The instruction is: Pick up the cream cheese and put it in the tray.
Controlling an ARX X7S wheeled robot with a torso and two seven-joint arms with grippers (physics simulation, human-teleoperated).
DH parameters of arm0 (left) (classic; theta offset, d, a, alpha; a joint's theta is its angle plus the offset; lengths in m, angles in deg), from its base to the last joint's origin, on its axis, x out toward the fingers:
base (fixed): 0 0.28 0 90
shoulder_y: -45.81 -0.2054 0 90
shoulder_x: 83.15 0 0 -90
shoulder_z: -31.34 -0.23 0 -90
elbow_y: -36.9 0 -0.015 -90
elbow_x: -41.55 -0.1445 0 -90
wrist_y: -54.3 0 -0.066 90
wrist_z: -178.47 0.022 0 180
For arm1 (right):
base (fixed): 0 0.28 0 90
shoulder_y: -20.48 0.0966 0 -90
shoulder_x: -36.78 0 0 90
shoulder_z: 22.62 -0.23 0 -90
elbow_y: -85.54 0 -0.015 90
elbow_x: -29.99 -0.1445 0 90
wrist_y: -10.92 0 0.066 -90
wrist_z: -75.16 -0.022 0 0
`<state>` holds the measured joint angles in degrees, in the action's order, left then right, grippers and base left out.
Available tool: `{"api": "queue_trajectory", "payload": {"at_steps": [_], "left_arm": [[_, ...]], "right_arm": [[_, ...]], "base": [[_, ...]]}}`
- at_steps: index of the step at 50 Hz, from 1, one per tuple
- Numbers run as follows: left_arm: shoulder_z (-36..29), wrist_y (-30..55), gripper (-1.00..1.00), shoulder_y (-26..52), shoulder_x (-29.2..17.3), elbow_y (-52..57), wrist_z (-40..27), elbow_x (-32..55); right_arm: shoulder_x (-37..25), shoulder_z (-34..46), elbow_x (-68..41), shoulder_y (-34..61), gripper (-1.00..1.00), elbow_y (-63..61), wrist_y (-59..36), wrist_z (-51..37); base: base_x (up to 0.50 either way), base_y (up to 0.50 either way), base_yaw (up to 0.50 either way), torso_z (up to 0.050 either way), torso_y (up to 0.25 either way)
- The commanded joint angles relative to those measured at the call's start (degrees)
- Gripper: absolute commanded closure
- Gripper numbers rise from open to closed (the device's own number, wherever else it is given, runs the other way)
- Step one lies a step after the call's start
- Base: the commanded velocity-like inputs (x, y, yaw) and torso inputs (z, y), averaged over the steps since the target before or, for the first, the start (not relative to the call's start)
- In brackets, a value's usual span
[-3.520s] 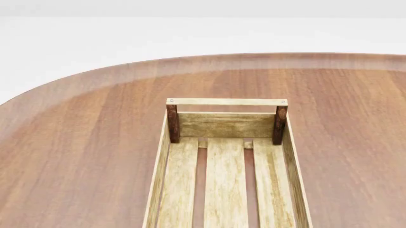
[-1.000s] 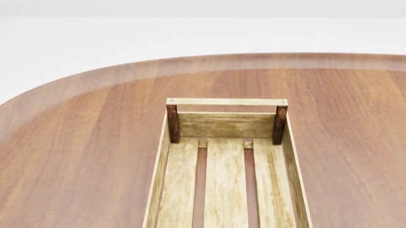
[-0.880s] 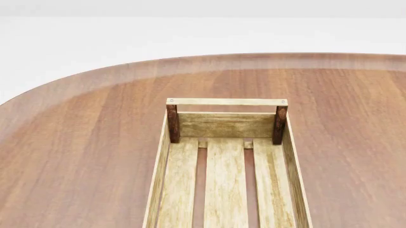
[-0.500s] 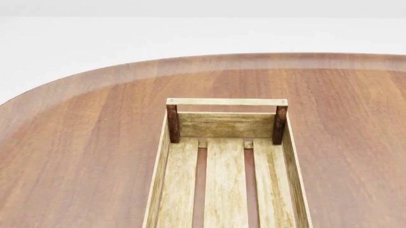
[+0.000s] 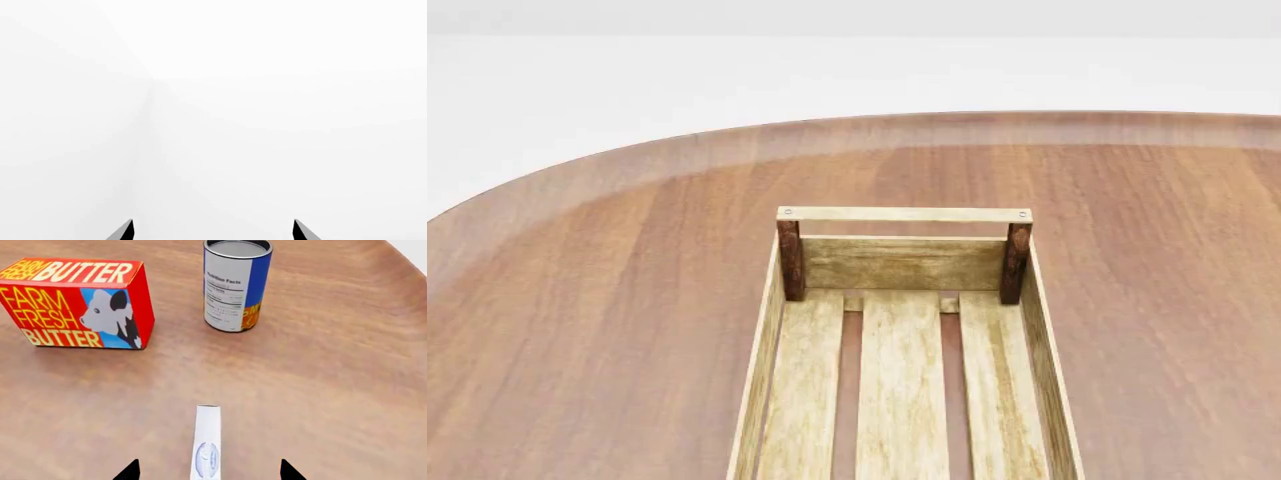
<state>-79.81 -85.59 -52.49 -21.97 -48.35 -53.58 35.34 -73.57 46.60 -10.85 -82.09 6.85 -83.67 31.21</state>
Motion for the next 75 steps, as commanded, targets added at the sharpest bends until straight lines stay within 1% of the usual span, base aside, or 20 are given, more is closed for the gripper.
{"api": "queue_trajectory", "payload": {"at_steps": [1, 31, 45, 46, 58, 63, 72, 75], "left_arm": [[0.0, 0.1, -1.0, 0.1, 0.0, -0.1, -0.1, 0.0], [-0.2, 0.3, -1.0, 0.2, -0.1, -0.2, -0.3, 0.0], [-0.2, 0.5, -1.0, 0.2, -0.1, -0.1, -0.5, -0.2], [-0.2, 0.6, -1.0, 0.1, -0.1, 0.0, -0.4, -0.3], [-0.4, 0.8, -1.0, 0.3, -0.1, 0.0, -0.4, -0.2], [-0.4, 0.9, -1.0, 0.2, -0.2, 0.1, -0.4, -0.1], [-0.2, 0.8, -1.0, 0.2, -0.4, 0.2, -0.6, 0.1], [-0.2, 0.8, -1.0, 0.2, -0.4, 0.2, -0.6, 0.2]], "right_arm": [[0.0, -0.3, -0.7, 1.0, -1.0, 2.6, 0.5, 1.7], [-0.1, 0.0, -1.0, 3.8, -1.0, 8.4, 1.5, 4.5], [0.2, -0.2, -1.7, 3.4, -1.0, 8.2, 2.1, 5.7], [0.4, -0.2, -1.8, 3.4, 1.0, 8.0, 2.8, 6.5], [0.5, -0.2, -1.9, 2.8, 1.0, 6.7, 3.0, 6.6], [0.6, -0.1, -1.9, 1.4, 1.0, 3.7, 2.9, 5.9], [1.0, -0.1, -1.7, -3.5, 1.0, -6.6, 3.3, 4.1], [1.0, -0.1, -1.5, -4.3, 1.0, -8.2, 3.6, 4.0]], "base": [[0.0, 0.0, 0.0, 0.0, 0.0], [0.0, 0.0, 0.0, 0.0, 0.0], [0.0, 0.0, 0.0, 0.0, 0.0], [0.0, 0.0, 0.0, 0.0, 0.0], [0.0, 0.0, 0.0, 0.0, 0.0], [0.0, 0.0, 0.0, 0.0, 0.0], [0.0, 0.0, 0.0, 0.0, 0.001], [0.0, 0.0, 0.0, 0.0, 0.0]]}}
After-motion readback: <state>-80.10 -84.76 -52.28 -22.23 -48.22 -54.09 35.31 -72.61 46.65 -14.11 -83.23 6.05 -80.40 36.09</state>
